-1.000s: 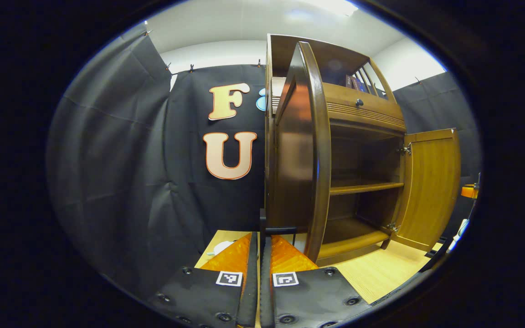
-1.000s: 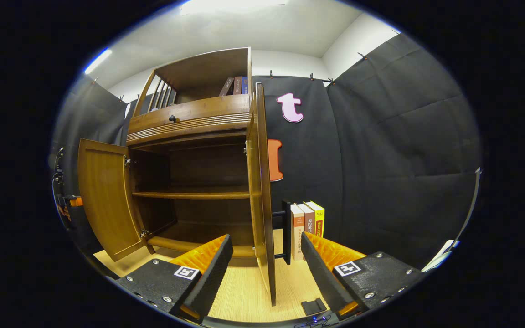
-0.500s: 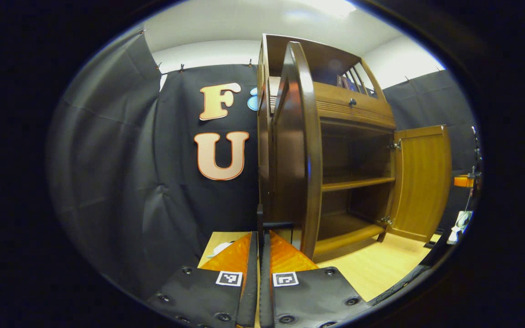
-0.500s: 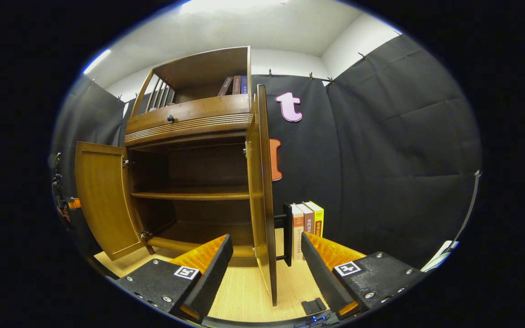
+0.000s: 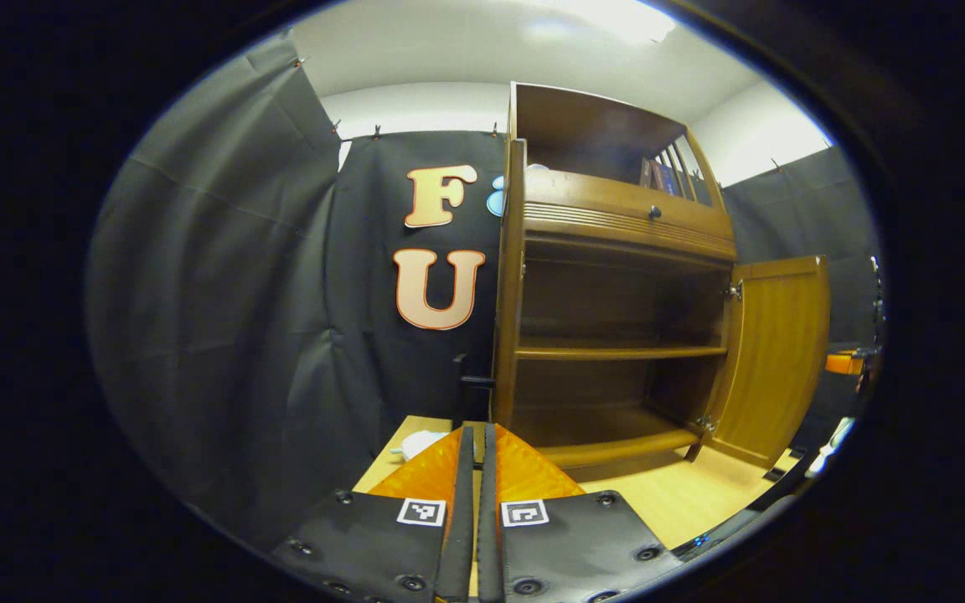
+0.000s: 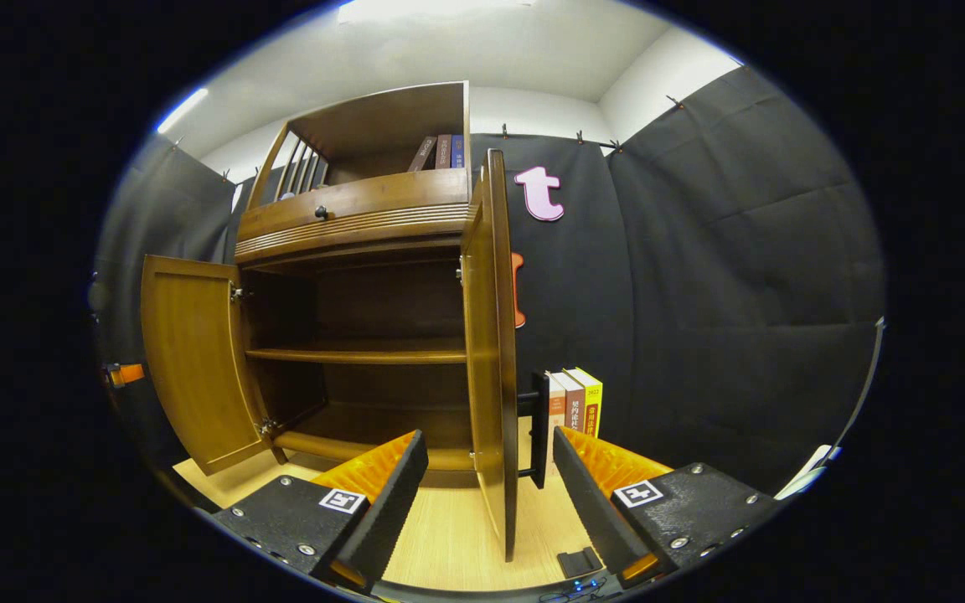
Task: Open the right door of the double-door shoe cabinet with the right hand, and open the left door with the left hand.
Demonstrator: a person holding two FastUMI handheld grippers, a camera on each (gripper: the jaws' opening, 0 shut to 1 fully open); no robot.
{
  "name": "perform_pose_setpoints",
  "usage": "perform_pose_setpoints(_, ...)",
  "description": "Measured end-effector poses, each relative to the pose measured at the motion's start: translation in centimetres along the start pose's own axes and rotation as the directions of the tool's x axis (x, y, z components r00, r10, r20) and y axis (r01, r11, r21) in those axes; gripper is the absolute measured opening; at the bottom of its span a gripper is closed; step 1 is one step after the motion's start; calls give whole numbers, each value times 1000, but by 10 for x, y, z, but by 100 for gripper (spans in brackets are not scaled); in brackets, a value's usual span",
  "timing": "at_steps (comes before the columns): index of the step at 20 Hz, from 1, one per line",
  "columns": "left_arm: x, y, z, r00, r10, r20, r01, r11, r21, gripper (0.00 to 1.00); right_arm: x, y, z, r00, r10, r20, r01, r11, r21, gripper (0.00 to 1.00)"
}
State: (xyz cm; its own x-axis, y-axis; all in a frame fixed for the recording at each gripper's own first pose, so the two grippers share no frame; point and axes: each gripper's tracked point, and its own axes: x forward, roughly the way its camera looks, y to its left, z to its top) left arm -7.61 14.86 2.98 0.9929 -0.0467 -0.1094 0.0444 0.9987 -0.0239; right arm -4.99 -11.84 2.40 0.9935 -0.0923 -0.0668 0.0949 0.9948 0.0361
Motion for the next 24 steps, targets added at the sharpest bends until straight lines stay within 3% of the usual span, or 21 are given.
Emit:
perform_pose_setpoints(2,1,-26,9,999,33,19,-33,999,1,2,1,-3,1,1000,-2,8,2,1000,1,92)
perform_pose_setpoints(3,3,-41,13,998,48,27,-48,999,-8,10,1,-4,1,1000,0,10,0,1000,5,99)
perform_pose_setpoints(4,6,-56,17,998,56,40,-55,998,-19,2,1,-6,2,1000,2,14,-2,1000,6,99)
perform_pose_setpoints(5,9,-72,23,997,55,59,-53,998,-39,10,2,-7,3,1000,0,20,0,1000,0,99)
perform_pose_setpoints(6,12,-86,28,995,65,79,-61,997,-48,11,3,-10,3,1000,-2,22,2,1000,-9,92)
perform_pose_setpoints(7,15,-93,32,992,80,95,-76,996,-46,2,5,-11,2,1000,-3,24,4,1000,-13,92)
perform_pose_setpoints(8,17,-100,34,990,91,107,-88,995,-37,12,6,-10,2,1000,-1,28,1,1000,-12,99)
perform_pose_setpoints(9,19,-111,33,990,81,118,-78,997,-27,20,7,-8,2,999,7,31,-6,1000,-7,99)
perform_pose_setpoints(10,21,-122,32,990,70,121,-69,998,-11,20,7,-7,1,999,14,34,-14,1000,1,99)
perform_pose_setpoints(11,22,-129,30,991,64,114,-65,998,1,19,8,-6,1,999,22,37,-23,1000,10,92)
perform_pose_setpoints(14,28,-145,20,994,47,94,-48,999,3,41,9,-5,-1,999,34,40,-35,999,20,92)
perform_pose_setpoints(15,30,-148,15,995,51,88,-52,999,6,46,8,-5,-2,999,36,40,-36,999,17,99)
perform_pose_setpoints(22,32,-157,0,997,64,50,-65,998,19,92,9,0,-1,999,30,38,-30,1000,8,99)
perform_pose_setpoints(24,32,-155,-1,996,75,53,-76,997,12,96,8,-1,-3,999,27,35,-27,1000,0,99)
